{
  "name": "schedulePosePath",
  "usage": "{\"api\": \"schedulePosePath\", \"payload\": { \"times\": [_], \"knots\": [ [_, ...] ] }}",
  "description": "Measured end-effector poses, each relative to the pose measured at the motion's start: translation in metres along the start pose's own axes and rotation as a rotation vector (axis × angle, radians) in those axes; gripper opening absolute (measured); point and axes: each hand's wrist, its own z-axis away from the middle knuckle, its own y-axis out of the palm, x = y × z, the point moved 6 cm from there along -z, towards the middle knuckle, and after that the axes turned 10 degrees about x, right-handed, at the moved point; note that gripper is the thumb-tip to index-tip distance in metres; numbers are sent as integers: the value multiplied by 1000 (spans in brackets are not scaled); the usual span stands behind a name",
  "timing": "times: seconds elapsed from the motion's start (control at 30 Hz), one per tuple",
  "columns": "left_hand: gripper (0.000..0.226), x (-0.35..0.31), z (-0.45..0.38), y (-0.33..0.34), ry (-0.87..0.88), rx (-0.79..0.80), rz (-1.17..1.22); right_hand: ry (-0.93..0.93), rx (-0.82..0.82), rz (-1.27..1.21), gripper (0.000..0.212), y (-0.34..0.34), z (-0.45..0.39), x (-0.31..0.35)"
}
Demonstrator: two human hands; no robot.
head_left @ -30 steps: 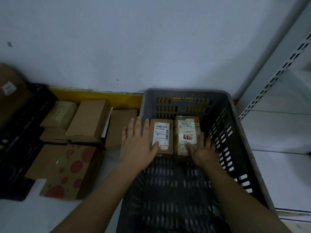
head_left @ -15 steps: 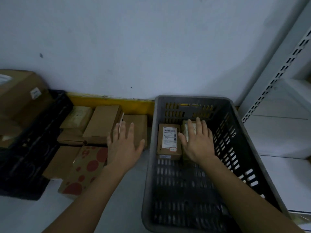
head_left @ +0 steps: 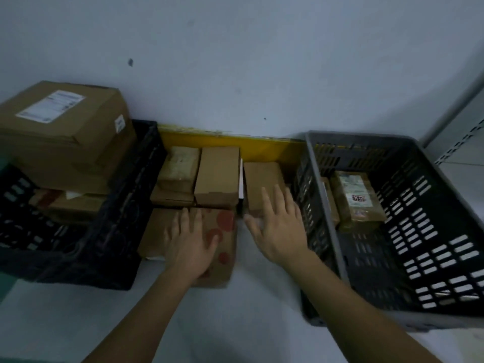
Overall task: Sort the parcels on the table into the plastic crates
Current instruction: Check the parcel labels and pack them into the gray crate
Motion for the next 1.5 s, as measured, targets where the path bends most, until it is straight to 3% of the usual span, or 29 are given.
{"api": "schedulePosePath", "payload": {
  "times": [0.27, 0.4, 0.5, 0.6, 0.67, 0.8, 1.0, 1.17, 1.23, 1.3, 1.4, 1.5],
  "knots": [
    [88, 42, 17, 66, 38, 249, 103, 172, 383, -152, 112, 145, 23, 29],
    [86, 54, 15, 80, 21, 246, 208, 210, 481, -355, 107, 190, 23, 32],
    [93, 66, 15, 88, -16, 279, 350, 237, 535, -577, 74, 206, 24, 36],
    [93, 68, 21, 87, -40, 299, 448, 202, 436, -758, 53, 196, 30, 42],
    [102, 63, 27, 85, -74, 343, 570, 199, 304, -722, 49, 181, 39, 44],
    [143, 39, 30, 72, -162, 436, 809, 177, 83, -581, 55, 147, 65, 50],
    [154, 2, 22, 13, -52, 506, 811, 102, -121, -576, 79, 108, 108, 59],
    [120, -3, 31, -20, 91, 413, 1022, 37, -212, -722, 55, 72, 117, 44],
    [94, -4, 38, -31, 141, 439, 1128, 172, -229, -925, 55, 63, 116, 23],
    [83, -4, 43, -34, 163, 513, 1271, 261, -138, -1208, 66, 59, 109, 13],
    [94, -1, 49, -34, 149, 621, 1498, 128, 102, -1518, 86, 54, 95, 29],
    [79, -2, 53, -39, 134, 650, 1569, 3, 201, -1521, 87, 36, 86, 46]
  ]
}}
